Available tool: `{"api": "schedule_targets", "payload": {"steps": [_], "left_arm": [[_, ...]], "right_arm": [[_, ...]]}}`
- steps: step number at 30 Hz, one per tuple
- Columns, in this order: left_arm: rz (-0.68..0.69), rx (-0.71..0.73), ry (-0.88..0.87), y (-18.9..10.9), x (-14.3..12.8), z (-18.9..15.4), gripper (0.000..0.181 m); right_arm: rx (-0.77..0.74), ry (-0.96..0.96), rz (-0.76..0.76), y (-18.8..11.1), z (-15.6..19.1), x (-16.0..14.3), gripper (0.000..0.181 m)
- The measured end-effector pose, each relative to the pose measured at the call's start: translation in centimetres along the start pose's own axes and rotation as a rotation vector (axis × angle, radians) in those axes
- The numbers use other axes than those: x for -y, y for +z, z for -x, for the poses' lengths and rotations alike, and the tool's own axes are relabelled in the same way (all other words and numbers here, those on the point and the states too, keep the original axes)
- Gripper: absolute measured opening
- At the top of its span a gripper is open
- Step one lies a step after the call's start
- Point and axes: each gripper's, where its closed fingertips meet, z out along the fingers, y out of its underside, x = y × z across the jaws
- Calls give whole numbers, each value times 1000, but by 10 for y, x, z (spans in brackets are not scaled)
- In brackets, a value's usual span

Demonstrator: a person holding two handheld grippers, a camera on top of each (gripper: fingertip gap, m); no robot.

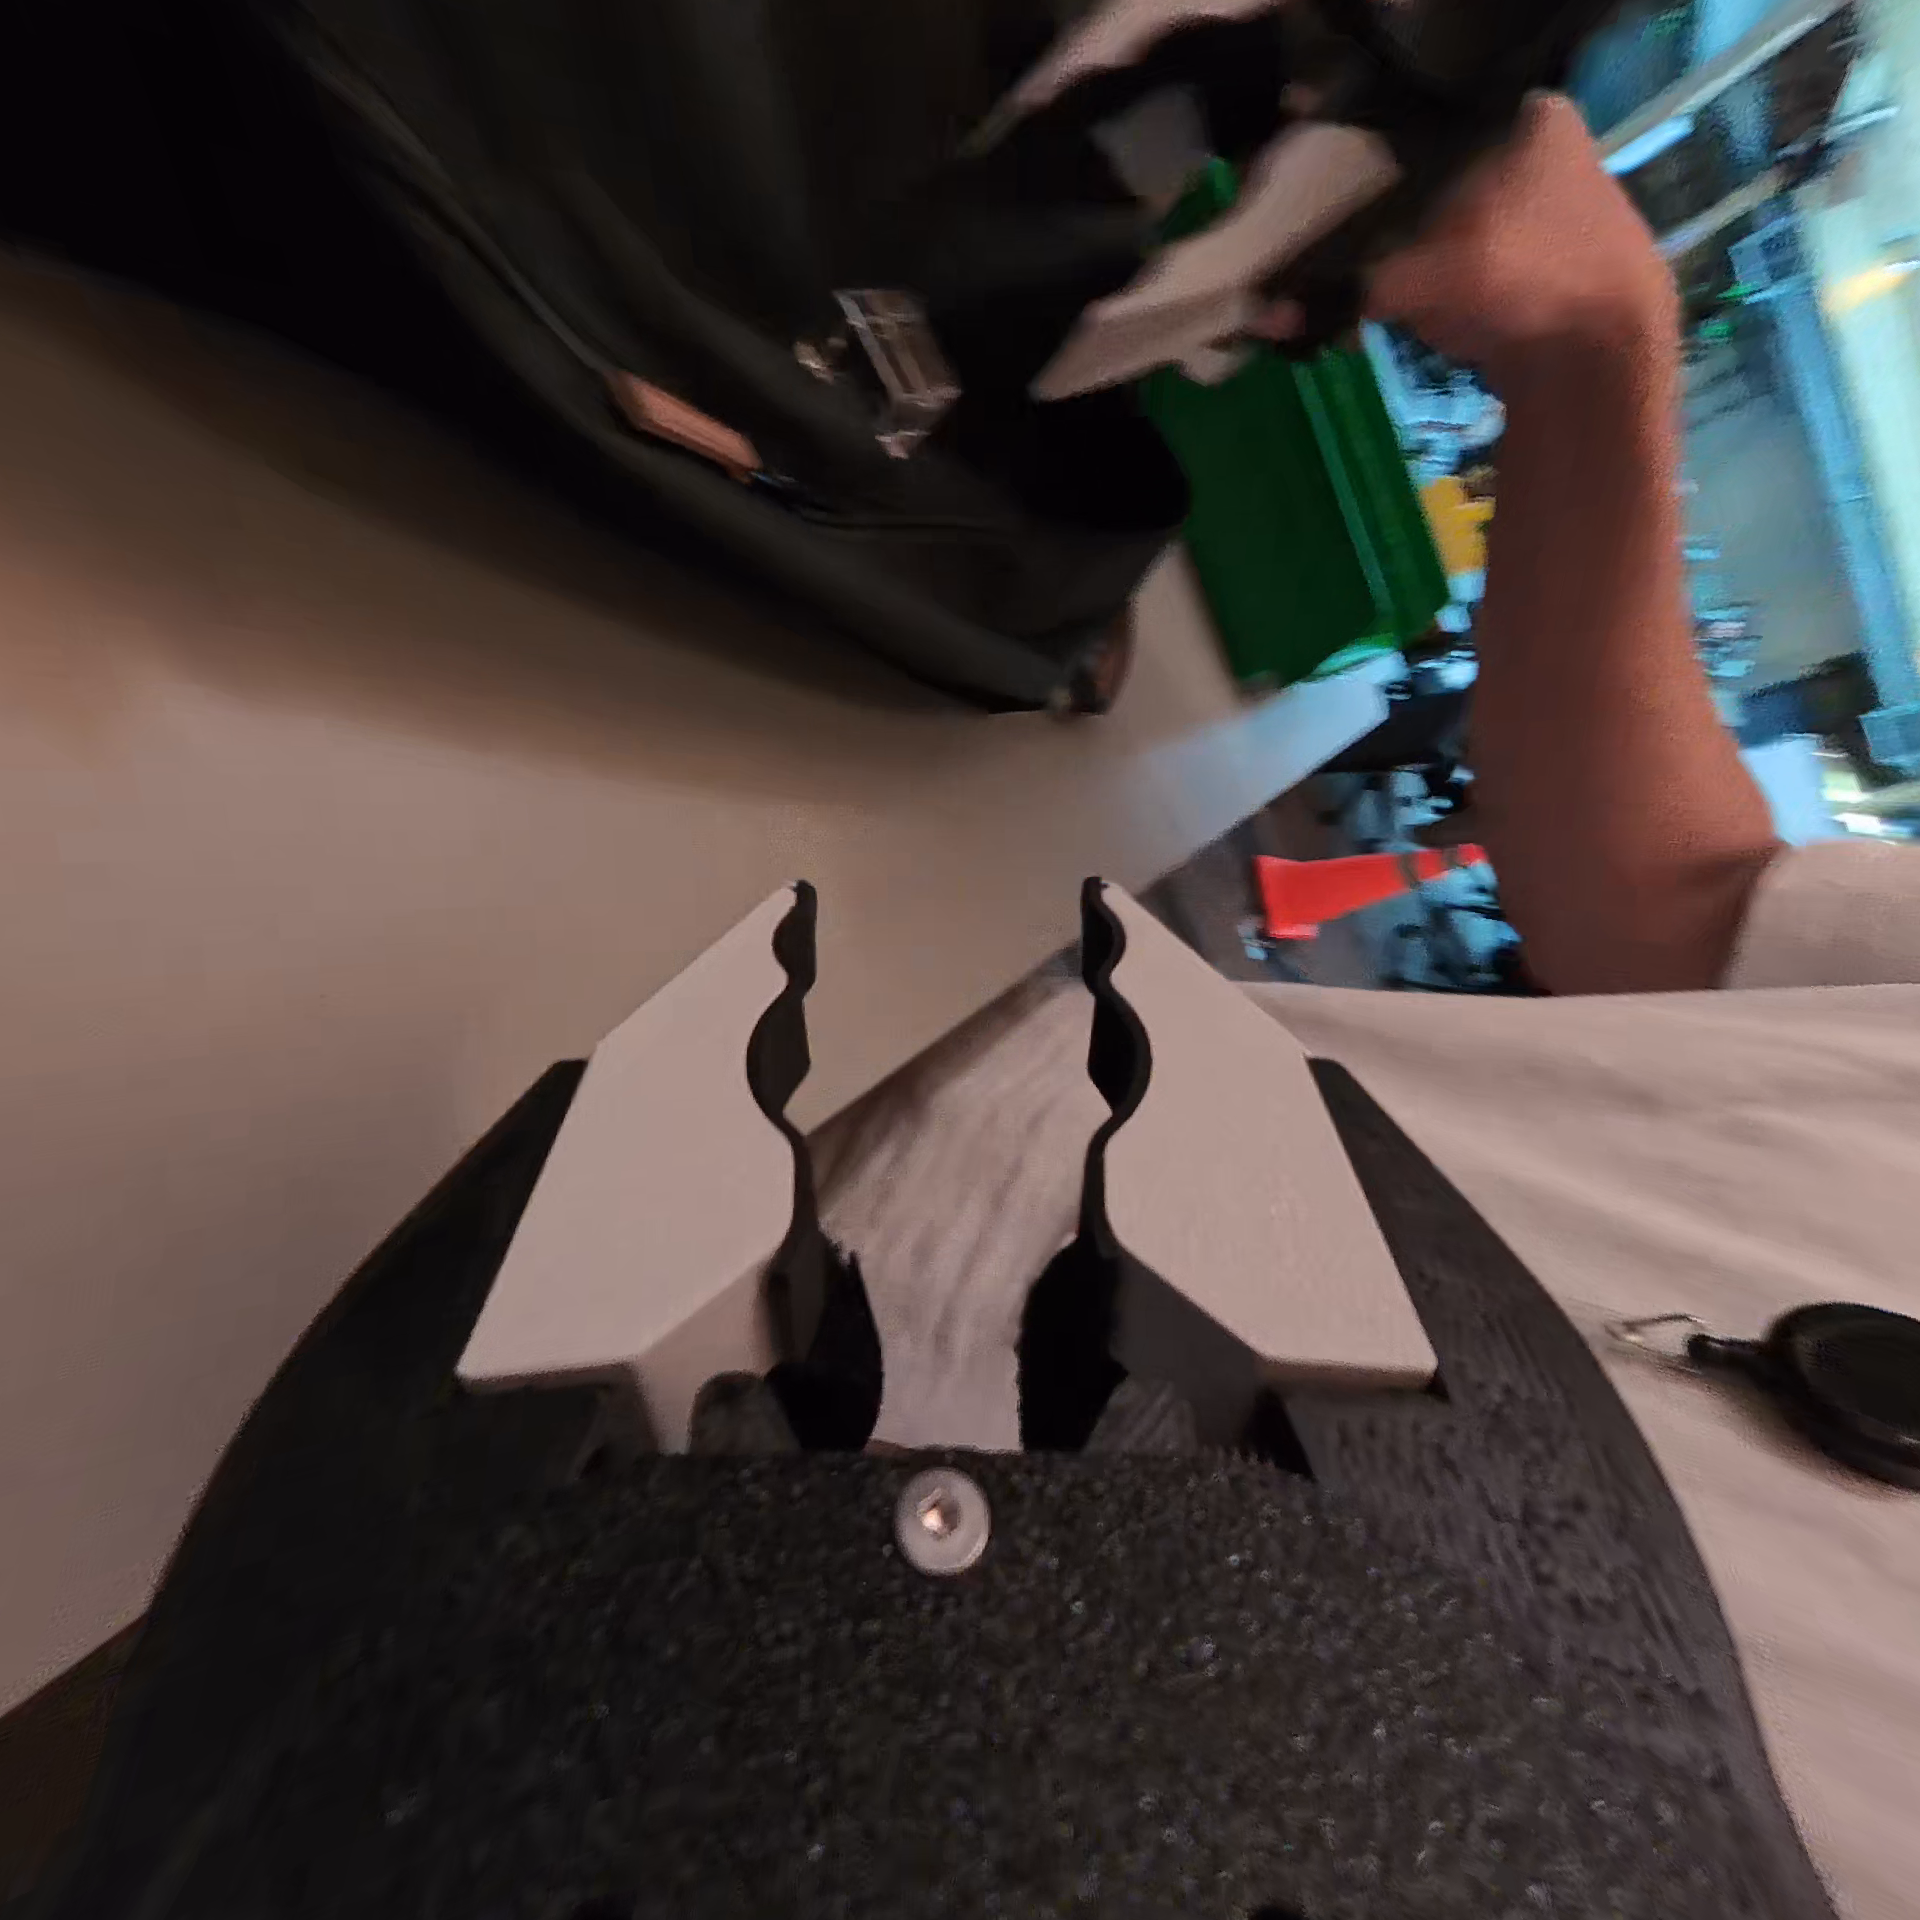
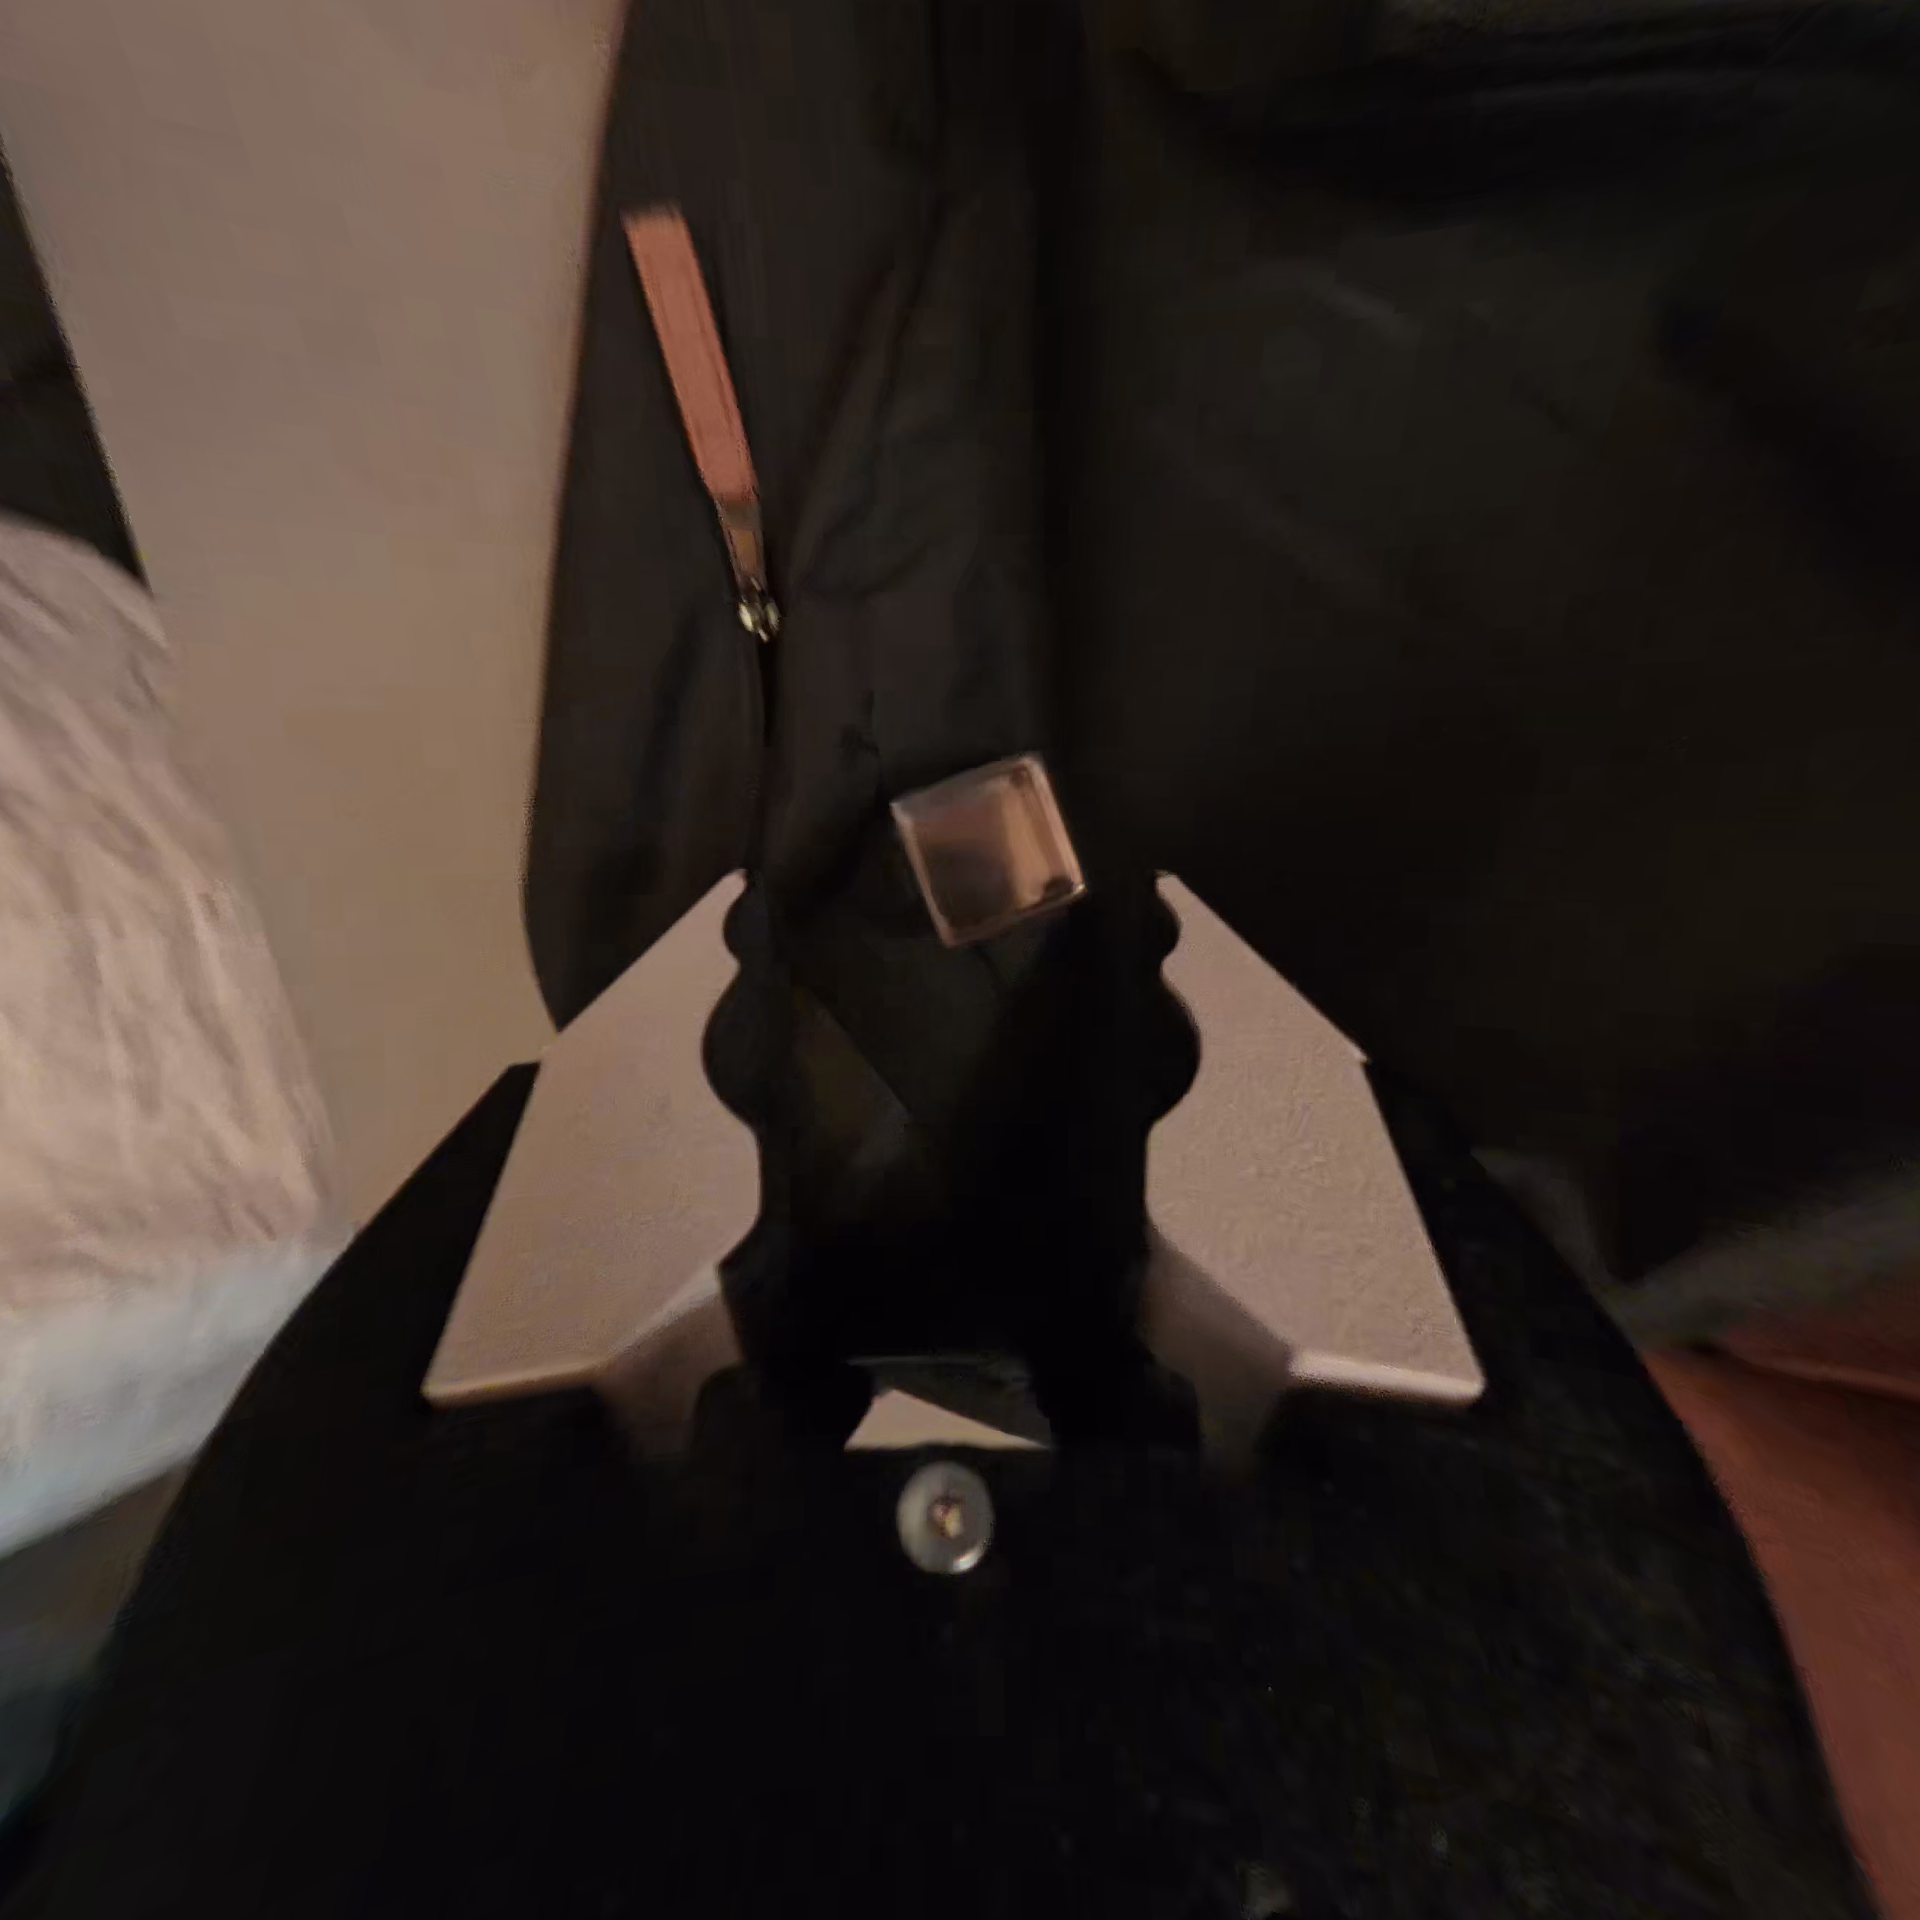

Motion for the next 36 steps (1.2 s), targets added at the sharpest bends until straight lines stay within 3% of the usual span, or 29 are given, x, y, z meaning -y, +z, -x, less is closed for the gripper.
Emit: {"api": "schedule_targets", "payload": {"steps": [2, 6, 10, 14, 17, 19, 26, 28, 31, 36], "left_arm": [[-19, 104, 27, -14, 7, 16, 52], [-84, 271, 111, -56, 39, 47, 52], [-52, 416, 350, -96, 77, 98, 52], [207, 442, 581, -109, 91, 164, 52], [371, 357, 698, -99, 95, 200, 55], [407, 275, 698, -91, 105, 206, 55], [541, 185, 781, -85, 125, 217, 63], [499, 169, 791, -91, 139, 211, 61], [445, 44, 662, -108, 152, 197, 59], [698, 256, 875, -107, 118, 254, 59]], "right_arm": [[-55, 96, -203, -24, 14, 5, 67], [28, 248, -643, -47, 83, 14, 68], [119, 350, -861, -40, 142, 8, 68], [158, 357, -828, -24, 176, -6, 68], [99, 296, -827, -23, 181, -8, 80], [33, 265, -851, -25, 178, -8, 84], [34, 389, -861, -23, 189, -10, 84], [36, 410, -843, -17, 197, -13, 84], [47, 446, -809, -6, 210, -18, 83], [61, 511, -821, 3, 220, -17, 83]]}}
